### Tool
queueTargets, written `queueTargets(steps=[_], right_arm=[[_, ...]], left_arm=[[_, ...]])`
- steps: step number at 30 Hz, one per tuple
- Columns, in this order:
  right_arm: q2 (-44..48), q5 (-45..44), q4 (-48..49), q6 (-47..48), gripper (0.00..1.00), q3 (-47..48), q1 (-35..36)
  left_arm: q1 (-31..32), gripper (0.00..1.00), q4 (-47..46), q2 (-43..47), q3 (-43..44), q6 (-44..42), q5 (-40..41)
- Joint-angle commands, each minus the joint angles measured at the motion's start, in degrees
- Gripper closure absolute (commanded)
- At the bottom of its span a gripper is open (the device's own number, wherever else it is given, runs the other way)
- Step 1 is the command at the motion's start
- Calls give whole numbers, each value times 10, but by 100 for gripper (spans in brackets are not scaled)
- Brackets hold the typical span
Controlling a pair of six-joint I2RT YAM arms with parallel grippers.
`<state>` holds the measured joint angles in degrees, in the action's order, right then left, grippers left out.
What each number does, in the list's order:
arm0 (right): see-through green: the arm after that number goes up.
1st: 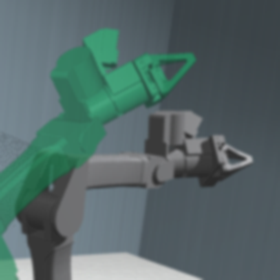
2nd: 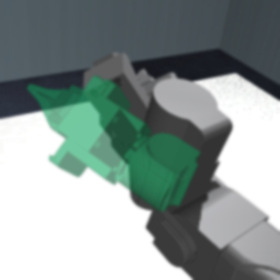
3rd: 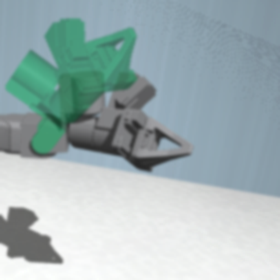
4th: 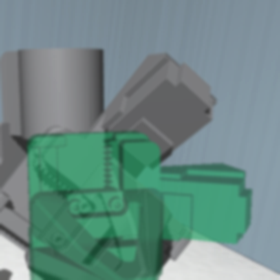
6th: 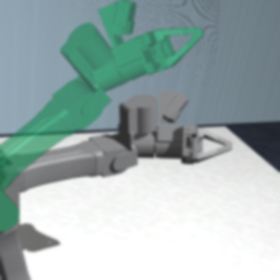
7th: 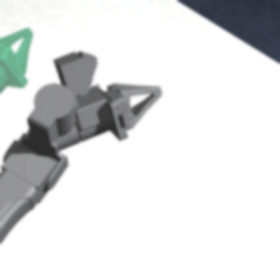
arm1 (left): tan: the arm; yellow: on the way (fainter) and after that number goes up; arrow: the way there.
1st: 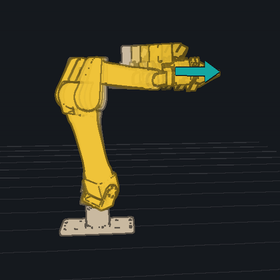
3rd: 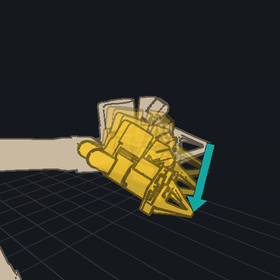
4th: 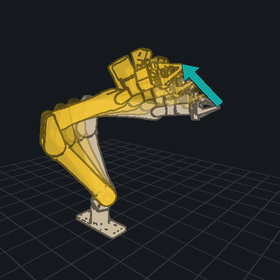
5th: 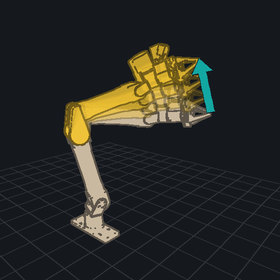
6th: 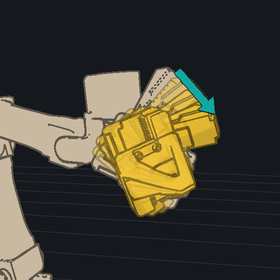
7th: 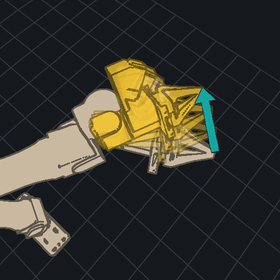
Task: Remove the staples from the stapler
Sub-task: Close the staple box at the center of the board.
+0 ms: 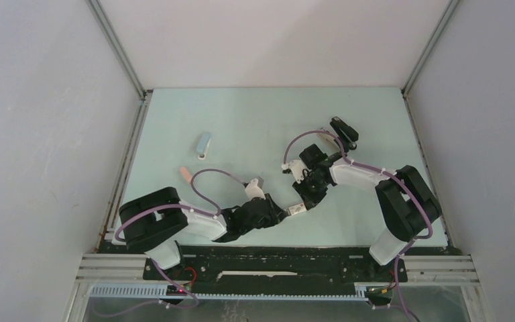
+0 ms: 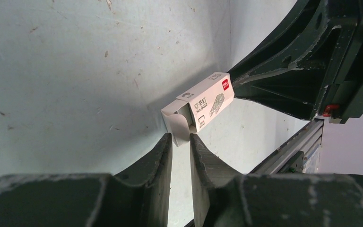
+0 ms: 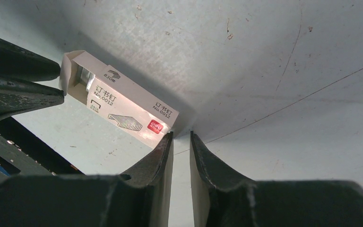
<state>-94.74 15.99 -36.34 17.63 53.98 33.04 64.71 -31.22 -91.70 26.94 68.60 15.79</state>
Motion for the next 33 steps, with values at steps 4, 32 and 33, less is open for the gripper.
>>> queueTargets(steps=[4, 32, 33], right_arm=[[-11, -3, -1, -4, 72, 12, 7], [-13, -2, -2, -3, 73, 12, 7], [-14, -2, -1, -3, 72, 13, 8]], left_arm=[[-1, 74, -32, 28, -23, 4, 12], [-15, 79, -128, -11, -56, -13, -3], [-16, 79, -127, -13, -55, -12, -4]])
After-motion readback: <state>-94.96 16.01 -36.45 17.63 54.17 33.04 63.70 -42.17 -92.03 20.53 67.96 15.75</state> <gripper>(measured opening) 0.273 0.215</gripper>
